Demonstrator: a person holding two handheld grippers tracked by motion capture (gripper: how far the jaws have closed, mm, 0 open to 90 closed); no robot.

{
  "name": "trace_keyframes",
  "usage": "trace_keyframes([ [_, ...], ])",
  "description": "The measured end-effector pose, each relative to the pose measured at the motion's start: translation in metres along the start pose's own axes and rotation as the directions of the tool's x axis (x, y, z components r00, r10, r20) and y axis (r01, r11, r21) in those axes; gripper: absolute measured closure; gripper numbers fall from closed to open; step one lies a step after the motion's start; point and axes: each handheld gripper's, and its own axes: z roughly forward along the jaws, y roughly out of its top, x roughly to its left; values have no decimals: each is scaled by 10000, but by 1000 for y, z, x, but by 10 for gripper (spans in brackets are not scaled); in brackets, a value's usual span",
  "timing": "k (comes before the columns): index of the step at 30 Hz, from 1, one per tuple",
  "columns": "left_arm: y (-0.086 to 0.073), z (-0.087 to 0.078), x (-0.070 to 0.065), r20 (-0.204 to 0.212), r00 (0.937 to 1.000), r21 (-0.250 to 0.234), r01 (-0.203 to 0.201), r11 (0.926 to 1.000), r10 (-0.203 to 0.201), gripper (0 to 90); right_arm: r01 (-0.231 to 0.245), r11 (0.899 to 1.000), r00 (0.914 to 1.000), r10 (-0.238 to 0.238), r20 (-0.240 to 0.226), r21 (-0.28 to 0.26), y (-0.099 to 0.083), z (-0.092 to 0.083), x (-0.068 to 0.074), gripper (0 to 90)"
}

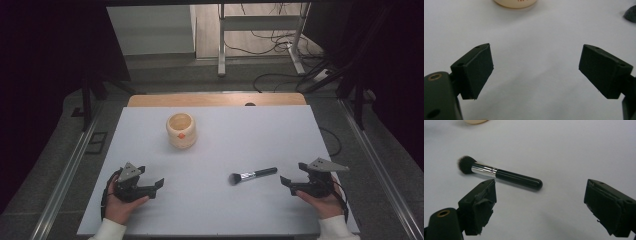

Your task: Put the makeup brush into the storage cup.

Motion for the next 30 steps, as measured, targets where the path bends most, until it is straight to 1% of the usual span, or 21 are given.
trace_keyframes([
  [4,0,0,0,-9,10000,6,-2,10000,2,126,-55,9999,10000,55,-23,99,-1,1,-1,116],
  [6,0,0,0,61,10000,35,8,10000,-9,120,-24,9999,10000,24,-35,137,-2,1,-1,114],
  [10,0,1,-1,189,9998,121,-58,9999,56,108,34,9999,10000,-34,1,157,-2,0,-1,114],
  [18,-1,1,-1,226,9997,174,-28,9998,24,106,128,9998,9999,-129,18,179,-2,-1,-2,113],
  [26,-1,2,-1,330,9994,217,-45,9998,38,105,110,9997,9999,-110,11,201,-2,-2,-4,114],
  [30,-1,3,-2,389,9992,267,-100,9996,90,105,232,9994,9997,-234,55,258,0,-2,-5,114],
])
